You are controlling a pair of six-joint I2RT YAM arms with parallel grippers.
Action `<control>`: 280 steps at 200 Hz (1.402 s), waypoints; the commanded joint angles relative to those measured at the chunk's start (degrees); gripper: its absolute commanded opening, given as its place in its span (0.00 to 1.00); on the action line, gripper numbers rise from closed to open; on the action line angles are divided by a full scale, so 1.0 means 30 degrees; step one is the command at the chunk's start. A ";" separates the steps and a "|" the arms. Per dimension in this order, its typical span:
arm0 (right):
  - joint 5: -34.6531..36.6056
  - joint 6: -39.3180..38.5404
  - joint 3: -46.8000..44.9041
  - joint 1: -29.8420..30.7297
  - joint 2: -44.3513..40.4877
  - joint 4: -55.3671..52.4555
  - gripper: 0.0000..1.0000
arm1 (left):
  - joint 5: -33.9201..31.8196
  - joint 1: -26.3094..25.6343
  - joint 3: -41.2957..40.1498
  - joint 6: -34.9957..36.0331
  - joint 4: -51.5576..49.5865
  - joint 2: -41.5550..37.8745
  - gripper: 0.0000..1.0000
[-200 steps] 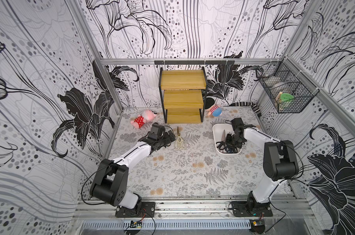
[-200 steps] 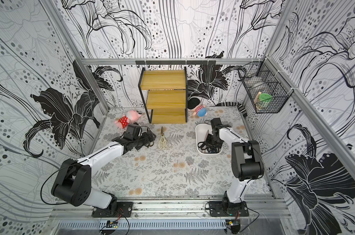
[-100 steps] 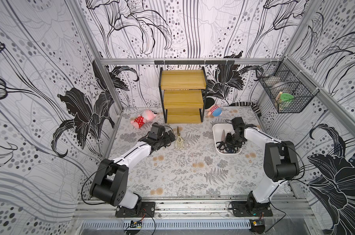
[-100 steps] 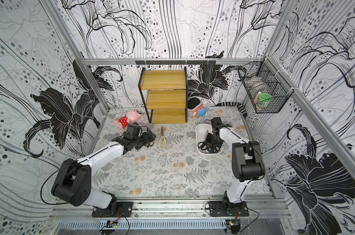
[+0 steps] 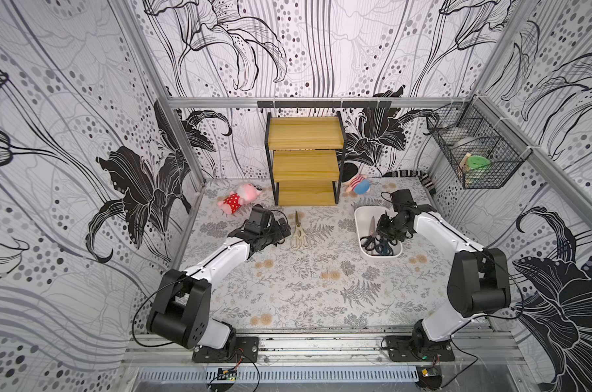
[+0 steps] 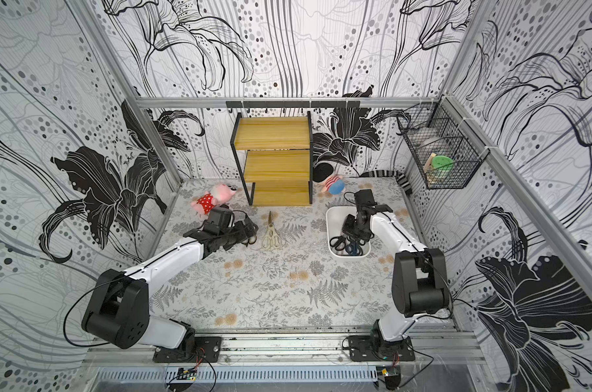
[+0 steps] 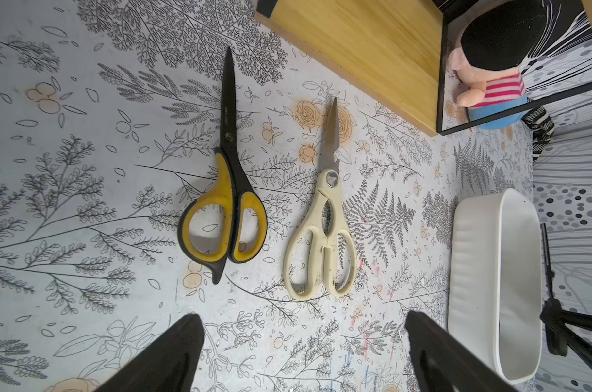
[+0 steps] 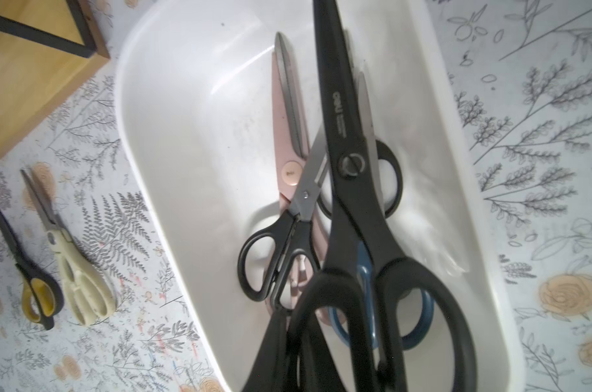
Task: Take the scissors out of the storage box
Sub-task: Pick up the scissors from the storage box, then place the scissors at the center of the board.
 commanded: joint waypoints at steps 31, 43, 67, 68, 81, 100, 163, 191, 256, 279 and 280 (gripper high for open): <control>0.0807 0.1643 0.0891 0.2552 -0.0786 -0.0240 0.00 | 0.1332 0.1791 -0.0954 0.0437 0.0511 -0.0265 0.98; 0.0986 0.2018 0.1144 0.3305 -0.0656 0.0062 0.00 | 0.1408 0.1972 -0.1132 0.0417 0.0655 -0.0416 0.98; 0.1163 0.2681 0.1914 0.4920 0.0104 0.0898 0.00 | 0.1489 0.2197 -0.1484 0.0476 0.0600 -0.0778 0.98; 0.1167 0.2693 0.1951 0.5007 0.0173 0.0919 0.00 | 0.1500 0.2198 -0.1518 0.0476 0.0602 -0.0790 0.98; 0.1200 0.2930 0.2636 0.5812 0.1099 0.1245 0.00 | 0.1601 0.2315 -0.1736 0.0533 0.0467 -0.1055 0.98; 0.1266 0.2946 0.3914 0.6939 0.2831 0.1639 0.00 | 0.1599 0.2439 -0.2131 0.0666 0.0221 -0.1609 0.98; 0.1207 0.2485 0.8643 0.8814 0.8035 0.1224 0.00 | 0.0604 0.2505 -0.3275 0.0946 -0.0481 -0.3110 0.98; 0.1141 0.2438 0.9759 0.9036 0.9464 0.0748 0.00 | 0.0242 0.2568 -0.3539 0.1085 -0.0638 -0.3628 0.98; 0.1171 0.3191 1.0962 0.9575 1.1352 0.0062 0.00 | 0.0163 0.2688 -0.3427 0.1258 -0.0861 -0.3703 0.98; 0.1233 0.3431 1.0335 0.9580 1.1305 0.0239 0.03 | 0.0164 0.2726 -0.3340 0.1304 -0.0924 -0.3725 0.98; 0.1231 0.3434 1.0336 0.9578 1.1296 0.0253 0.03 | 0.0164 0.2712 -0.3339 0.1315 -0.0921 -0.3728 0.98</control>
